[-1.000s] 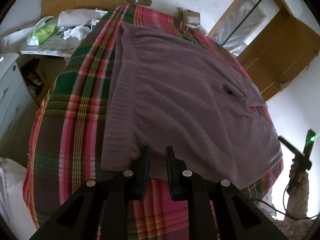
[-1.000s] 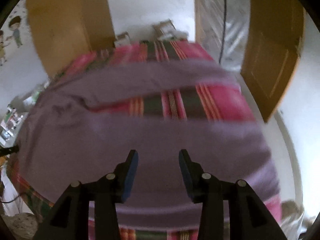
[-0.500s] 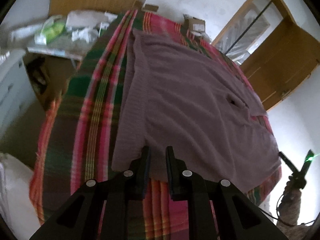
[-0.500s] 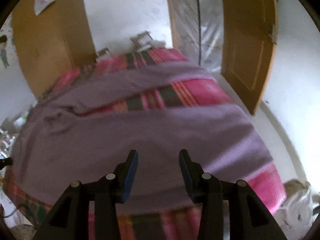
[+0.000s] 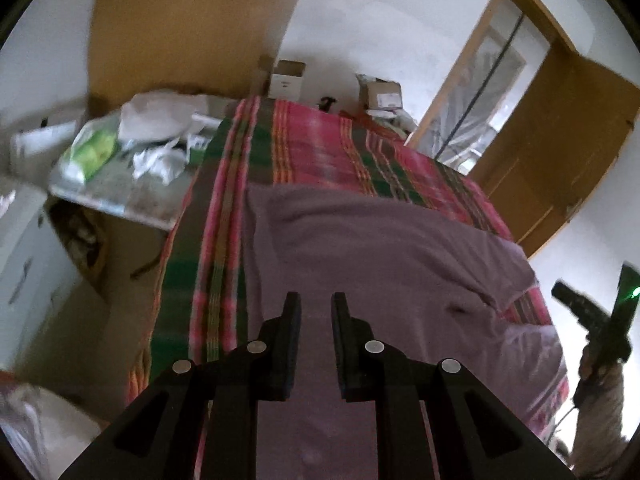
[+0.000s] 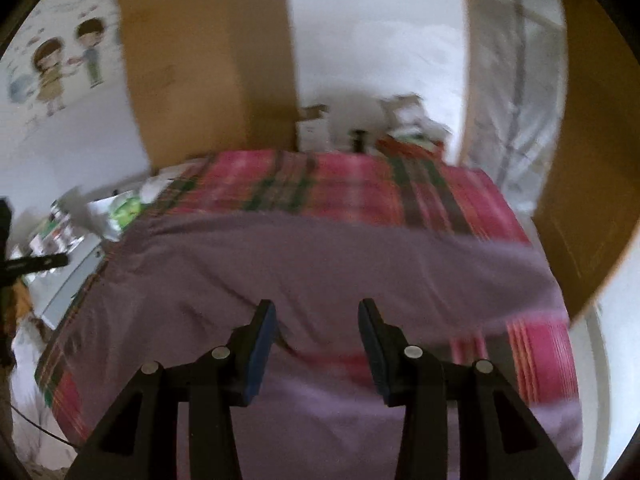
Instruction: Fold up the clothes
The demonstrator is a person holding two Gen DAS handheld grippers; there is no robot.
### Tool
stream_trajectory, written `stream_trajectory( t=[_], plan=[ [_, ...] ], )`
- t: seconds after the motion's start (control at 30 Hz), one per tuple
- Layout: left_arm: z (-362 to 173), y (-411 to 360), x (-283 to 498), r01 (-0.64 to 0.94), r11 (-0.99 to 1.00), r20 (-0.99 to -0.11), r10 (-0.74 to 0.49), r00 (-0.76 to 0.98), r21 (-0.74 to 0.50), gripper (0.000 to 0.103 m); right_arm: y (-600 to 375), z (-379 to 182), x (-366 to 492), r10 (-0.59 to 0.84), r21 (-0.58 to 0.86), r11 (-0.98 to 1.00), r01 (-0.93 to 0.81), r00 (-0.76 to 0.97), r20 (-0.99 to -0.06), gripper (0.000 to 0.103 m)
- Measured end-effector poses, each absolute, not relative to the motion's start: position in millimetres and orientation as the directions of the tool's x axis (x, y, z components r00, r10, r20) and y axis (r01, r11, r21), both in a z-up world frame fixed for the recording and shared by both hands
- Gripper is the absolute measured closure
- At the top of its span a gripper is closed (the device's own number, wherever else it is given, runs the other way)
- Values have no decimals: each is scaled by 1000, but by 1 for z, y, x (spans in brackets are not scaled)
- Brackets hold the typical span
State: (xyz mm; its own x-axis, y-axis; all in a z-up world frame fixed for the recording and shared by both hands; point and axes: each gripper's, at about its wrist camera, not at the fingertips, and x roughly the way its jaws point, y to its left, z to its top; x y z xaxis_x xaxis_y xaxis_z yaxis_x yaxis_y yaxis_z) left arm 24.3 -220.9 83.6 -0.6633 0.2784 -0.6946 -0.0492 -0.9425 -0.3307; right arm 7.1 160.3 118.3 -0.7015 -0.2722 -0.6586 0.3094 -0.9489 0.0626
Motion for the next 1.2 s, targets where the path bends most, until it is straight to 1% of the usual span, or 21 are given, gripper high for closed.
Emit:
stream_trajectory(
  t=[0.17, 0.33, 0.4, 0.43, 0.6, 0.67, 0.7, 0.77, 0.87, 0.9, 0.97, 1.0, 1.1, 1.2],
  plan=[
    [88, -209, -24, -101, -947, -702, 295, -648, -304, 87, 106, 121, -32, -331, -5, -893, 450, -665, -670, 60],
    [80, -199, -69, -114, -960, -728, 270, -630, -257, 87, 69, 106, -76, -319, -79, -855, 513, -639, -700, 60],
    [74, -198, -86, -123, -963, -734, 261, -627, -238, 81, 60, 97, -98, -303, -100, -848, 521, -631, -714, 60],
    [71, -198, -94, -126, -966, -738, 254, -624, -226, 81, 56, 92, -110, -298, -106, -844, 525, -624, -722, 60],
    [53, -201, -125, -130, -975, -764, 220, -607, -178, 80, 47, 73, -164, -324, -52, -836, 546, -569, -756, 60],
    [47, -203, -137, -122, -980, -780, 201, -593, -160, 80, 43, 66, -185, -345, -3, -839, 544, -537, -770, 60],
    [46, -204, -142, -127, -979, -785, 205, -584, -161, 79, 41, 64, -191, -364, 24, -835, 549, -520, -773, 59],
    [50, -205, -149, -147, -975, -782, 220, -584, -164, 79, 33, 69, -200, -374, 23, -831, 556, -527, -763, 59],
    [69, -207, -156, -186, -962, -736, 273, -619, -199, 79, 18, 77, -207, -441, 68, -808, 586, -522, -730, 56],
    [72, -207, -158, -201, -956, -727, 292, -622, -212, 78, 12, 76, -209, -467, 96, -793, 601, -499, -730, 56],
    [71, -208, -166, -224, -946, -722, 322, -612, -232, 78, -1, 68, -211, -476, 102, -776, 623, -472, -742, 56],
    [67, -207, -170, -236, -943, -732, 331, -596, -235, 78, -6, 62, -212, -470, 91, -767, 635, -459, -754, 56],
    [44, -197, -179, -268, -946, -803, 300, -515, -182, 78, -19, 42, -213, -439, 58, -738, 672, -413, -798, 56],
    [33, -191, -178, -303, -942, -829, 282, -483, -144, 78, -21, 31, -214, -425, 39, -719, 694, -395, -814, 56]
  ],
)
